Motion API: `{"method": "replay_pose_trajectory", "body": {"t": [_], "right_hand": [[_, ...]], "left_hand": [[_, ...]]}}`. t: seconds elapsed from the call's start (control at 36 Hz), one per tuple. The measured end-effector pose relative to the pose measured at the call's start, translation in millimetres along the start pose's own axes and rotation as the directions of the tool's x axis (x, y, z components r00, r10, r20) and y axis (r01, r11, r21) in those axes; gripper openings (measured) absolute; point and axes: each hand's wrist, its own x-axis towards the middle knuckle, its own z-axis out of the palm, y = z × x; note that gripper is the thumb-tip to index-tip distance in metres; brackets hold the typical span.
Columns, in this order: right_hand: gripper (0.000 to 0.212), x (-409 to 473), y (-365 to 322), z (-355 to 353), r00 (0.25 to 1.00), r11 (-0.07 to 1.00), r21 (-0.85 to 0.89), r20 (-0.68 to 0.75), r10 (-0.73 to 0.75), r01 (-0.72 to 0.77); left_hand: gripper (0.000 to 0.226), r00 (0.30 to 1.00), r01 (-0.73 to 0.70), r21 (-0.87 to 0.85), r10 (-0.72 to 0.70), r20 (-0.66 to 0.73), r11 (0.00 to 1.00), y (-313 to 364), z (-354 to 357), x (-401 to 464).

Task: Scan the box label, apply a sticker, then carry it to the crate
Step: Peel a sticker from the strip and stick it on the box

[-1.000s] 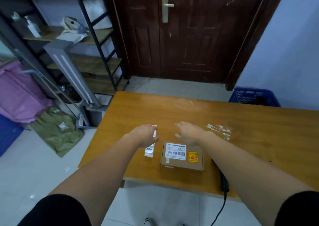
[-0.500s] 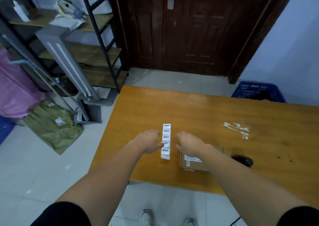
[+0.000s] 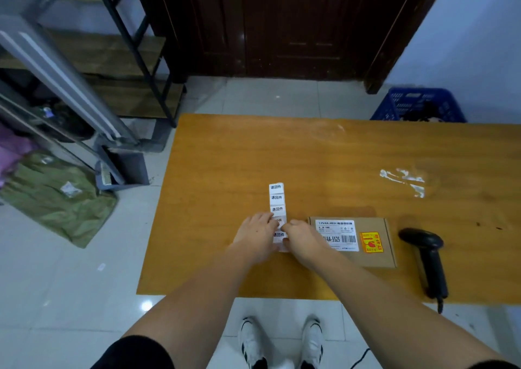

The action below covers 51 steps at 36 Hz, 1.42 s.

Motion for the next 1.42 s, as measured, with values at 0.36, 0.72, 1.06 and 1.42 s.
{"method": "replay_pose_trajectory", "body": {"t": [0.36,0.72,1.06,1.42], "right_hand": [[0.047,22.5,-6.3,16.7,0.998,0.997,-0.043,0.019,0.064,-0.063],[0.005,-4.1,13.0,-29.6,0.997,0.988,0.15,-0.066,0.036,-0.026],[0.01,-41.7,76.9,-82.6,0.979,0.868,0.487,-0.106,0.173,-0.101],[0.009,-76.5,152.9,-83.2,0.946,0.69,0.718,-0.154,0.286,-0.092]], "left_hand": [[0.076,0.994,-0.028,0.007,0.028,-0.103,1.0,-10.0,15.6,1.5],[0.073,1.0,0.005,0.081,-0.002,-0.025,0.997,-5.4,-4.3,2.9],[0.044,0.987,0.02,-0.346,-0.074,-0.145,0.938,65.0,-76.8,4.6],[0.02,0.994,-0.015,-0.463,-0.039,-0.107,0.886,154.5,-67.6,37.0]]}}
